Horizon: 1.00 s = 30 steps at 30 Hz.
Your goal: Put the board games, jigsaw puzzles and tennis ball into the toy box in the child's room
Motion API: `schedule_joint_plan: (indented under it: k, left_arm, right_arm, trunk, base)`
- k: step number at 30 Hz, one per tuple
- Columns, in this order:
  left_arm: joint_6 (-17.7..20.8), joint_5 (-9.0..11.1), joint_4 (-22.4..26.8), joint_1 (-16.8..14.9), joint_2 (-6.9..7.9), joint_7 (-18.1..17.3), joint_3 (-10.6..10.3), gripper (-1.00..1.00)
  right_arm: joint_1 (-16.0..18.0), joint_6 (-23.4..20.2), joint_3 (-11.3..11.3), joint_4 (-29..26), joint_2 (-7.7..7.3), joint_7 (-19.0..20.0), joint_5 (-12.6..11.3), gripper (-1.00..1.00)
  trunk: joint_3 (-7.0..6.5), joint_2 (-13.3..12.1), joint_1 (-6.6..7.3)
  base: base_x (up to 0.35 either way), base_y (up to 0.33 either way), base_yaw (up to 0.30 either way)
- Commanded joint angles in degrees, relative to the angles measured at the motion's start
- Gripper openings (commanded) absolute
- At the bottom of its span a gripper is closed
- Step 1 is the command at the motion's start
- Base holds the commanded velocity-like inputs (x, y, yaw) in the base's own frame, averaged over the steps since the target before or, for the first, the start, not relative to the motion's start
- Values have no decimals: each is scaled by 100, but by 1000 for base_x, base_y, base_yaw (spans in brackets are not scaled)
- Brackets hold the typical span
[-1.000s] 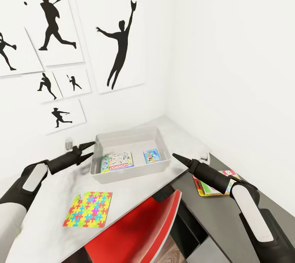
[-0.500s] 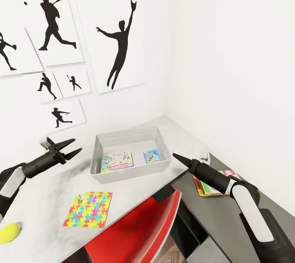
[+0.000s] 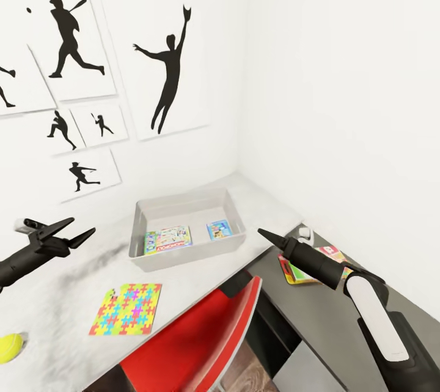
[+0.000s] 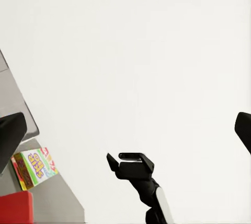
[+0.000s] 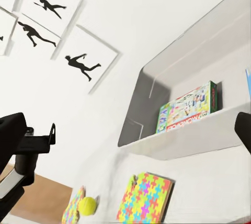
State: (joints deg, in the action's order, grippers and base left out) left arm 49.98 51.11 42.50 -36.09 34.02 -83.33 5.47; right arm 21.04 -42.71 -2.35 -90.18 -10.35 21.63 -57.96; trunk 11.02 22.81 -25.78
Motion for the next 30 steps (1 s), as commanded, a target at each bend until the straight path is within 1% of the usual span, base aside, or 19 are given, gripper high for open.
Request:
schedule_joint_plan:
  k: [1,6,11,15,30]
  left_arm:
    - [59,13,1,1,5,-17,-3,100]
    - [56,20,3,5,1,-20,-4,100]
    - [36,15,4,9,4,-32,-4,100]
    - [30,16,4,6,0,-34,-9,100]
    - [28,13,4,10,0,-26,-11,100]
  right_arm:
    - [6,-18,-2,0,-3,8,-4,100]
    - [6,-18,-2,0,1,8,-5,100]
    - [6,-18,-23,0,11,1,-5,100]
    - [6,0,-28,0,11,0,-5,100]
    - [6,34,-29,0,13,-8,-5,100]
  trunk:
    - [4,11,-1]
    - [-35,11,-1]
    - [-79,11,-1]
    - [-114,11,-1]
    - [-236,11,-1]
  base:
    - [-182,0,-175]
    - [-63,0,-154]
    - [-141,0,-21]
    - [-144,0,126]
    - [-14,0,187]
